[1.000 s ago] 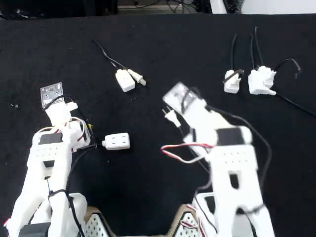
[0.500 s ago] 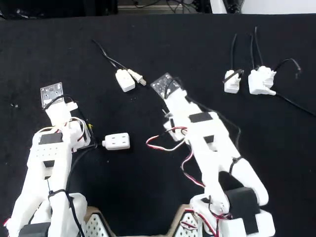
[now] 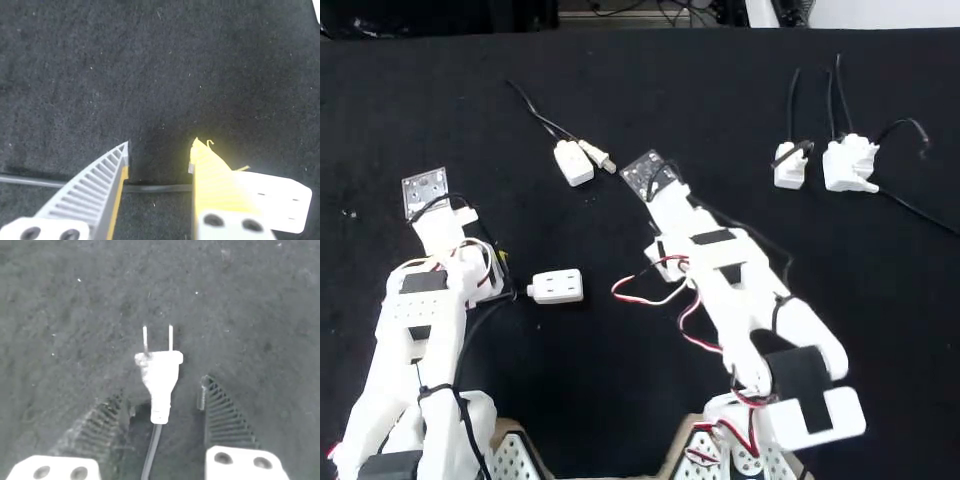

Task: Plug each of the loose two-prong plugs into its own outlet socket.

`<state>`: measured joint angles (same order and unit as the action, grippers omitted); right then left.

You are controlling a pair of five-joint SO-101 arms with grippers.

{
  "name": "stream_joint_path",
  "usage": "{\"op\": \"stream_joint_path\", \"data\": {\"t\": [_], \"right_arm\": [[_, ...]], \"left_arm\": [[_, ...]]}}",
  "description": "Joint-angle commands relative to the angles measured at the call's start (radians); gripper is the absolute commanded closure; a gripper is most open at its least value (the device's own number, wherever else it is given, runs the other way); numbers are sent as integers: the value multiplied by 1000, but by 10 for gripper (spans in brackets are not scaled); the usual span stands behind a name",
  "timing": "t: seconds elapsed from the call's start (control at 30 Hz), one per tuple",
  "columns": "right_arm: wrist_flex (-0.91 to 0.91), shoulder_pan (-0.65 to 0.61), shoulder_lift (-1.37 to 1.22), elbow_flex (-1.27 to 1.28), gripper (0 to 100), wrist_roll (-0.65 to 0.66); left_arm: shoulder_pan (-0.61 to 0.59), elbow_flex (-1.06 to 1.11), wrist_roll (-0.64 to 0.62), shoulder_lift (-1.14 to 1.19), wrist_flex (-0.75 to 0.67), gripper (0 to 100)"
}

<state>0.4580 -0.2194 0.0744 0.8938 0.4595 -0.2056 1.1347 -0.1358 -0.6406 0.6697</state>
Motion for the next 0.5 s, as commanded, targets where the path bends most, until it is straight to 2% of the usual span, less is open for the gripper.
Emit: {"op": "stream_joint_path", "data": {"t": [0.0, 0.13, 0.27, 0.47], "right_arm": [[-25, -14, -16, -67, 811, 2], [-25, -14, -47, -90, 828, 2], [-25, -14, -48, -88, 984, 2], [-28, -8, -4, -59, 988, -3]], "left_arm": [[-8, -8, 2, -26, -12, 790], [-8, -8, 2, -26, -12, 790], [-8, -8, 2, -26, -12, 790], [-8, -8, 2, -26, -12, 790]]}}
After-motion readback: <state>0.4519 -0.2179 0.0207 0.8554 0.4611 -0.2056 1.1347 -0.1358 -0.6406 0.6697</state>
